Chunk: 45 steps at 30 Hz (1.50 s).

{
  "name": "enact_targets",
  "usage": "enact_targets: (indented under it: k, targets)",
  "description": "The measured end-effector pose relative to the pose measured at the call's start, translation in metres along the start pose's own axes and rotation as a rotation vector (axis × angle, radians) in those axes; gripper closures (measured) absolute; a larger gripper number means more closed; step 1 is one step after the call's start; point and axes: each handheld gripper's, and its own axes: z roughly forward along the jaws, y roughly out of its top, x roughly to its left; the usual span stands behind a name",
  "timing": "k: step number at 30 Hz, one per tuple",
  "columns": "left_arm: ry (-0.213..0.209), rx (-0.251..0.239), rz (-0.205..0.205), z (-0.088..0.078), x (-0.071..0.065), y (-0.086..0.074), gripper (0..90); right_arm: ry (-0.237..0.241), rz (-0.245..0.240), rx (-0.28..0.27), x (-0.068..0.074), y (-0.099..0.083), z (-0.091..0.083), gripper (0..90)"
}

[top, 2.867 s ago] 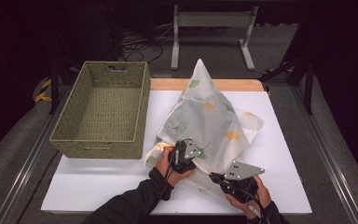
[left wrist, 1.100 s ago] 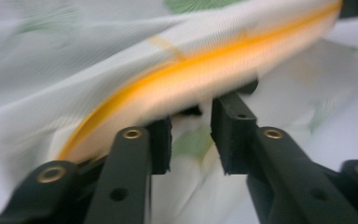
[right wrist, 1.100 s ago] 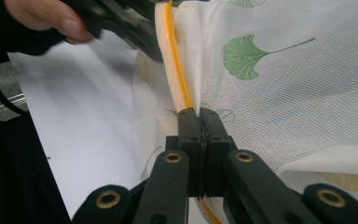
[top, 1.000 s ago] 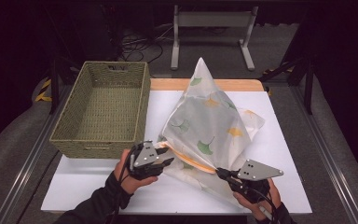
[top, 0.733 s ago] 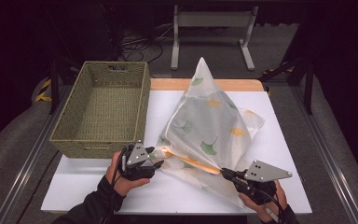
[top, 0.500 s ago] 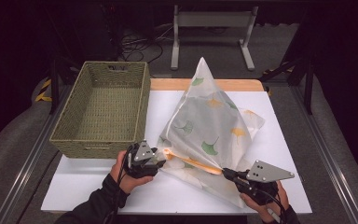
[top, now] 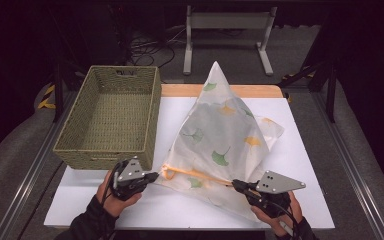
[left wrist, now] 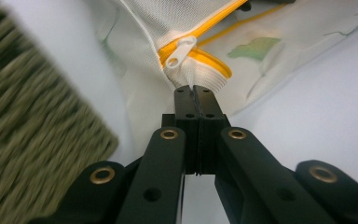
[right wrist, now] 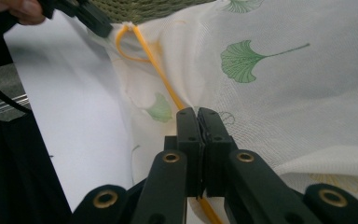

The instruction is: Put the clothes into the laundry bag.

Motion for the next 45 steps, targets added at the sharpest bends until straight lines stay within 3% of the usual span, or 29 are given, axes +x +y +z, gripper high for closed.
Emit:
enact_targets:
  k: [5,7,11,12,16,18,22,26,28,36,40,45]
  targets:
    - [-0.024,-0.012,-0.071,-0.015,0.002,-0.028,90.0,0.021,-0.034,0.047,0.011,0.003,0.019,88.9]
    - [-0.014,0.000,-0.079,-0.013,0.002,-0.033,89.9,0.018,-0.052,0.072,0.013,0.002,0.026,89.0]
    - [-0.005,-0.018,-0.071,-0.014,0.003,-0.034,89.8,0.023,-0.042,0.093,0.012,-0.002,0.033,89.1]
    - [-0.009,-0.028,-0.086,-0.013,0.004,-0.035,89.5,0.026,-0.037,0.093,0.011,-0.003,0.034,89.1]
    - [0.002,-0.029,-0.098,-0.010,0.008,-0.038,78.8,0.030,-0.035,0.099,0.011,-0.004,0.037,89.2]
    - [0.013,-0.016,-0.088,-0.007,0.011,-0.039,65.2,0.031,-0.034,0.103,0.011,-0.005,0.038,89.3]
    - [-0.021,0.008,-0.076,0.004,0.014,-0.038,46.2,0.027,-0.028,0.086,0.009,-0.003,0.035,89.3]
    - [-0.044,0.049,-0.082,0.016,0.017,-0.038,38.1,0.025,-0.028,0.076,0.007,-0.003,0.032,89.4]
    - [-0.072,0.062,-0.083,0.018,0.019,-0.038,41.7,0.024,-0.022,0.071,0.006,-0.003,0.031,89.3]
    - [-0.153,0.067,-0.048,0.017,0.017,-0.037,74.2,0.006,-0.016,0.077,0.003,-0.003,0.034,89.3]
    - [-0.155,0.052,-0.057,0.015,0.016,-0.037,84.3,0.009,-0.015,0.091,0.003,-0.003,0.037,89.2]
    - [-0.153,0.036,-0.061,0.012,0.016,-0.037,87.8,0.013,-0.015,0.103,0.004,-0.004,0.041,89.0]
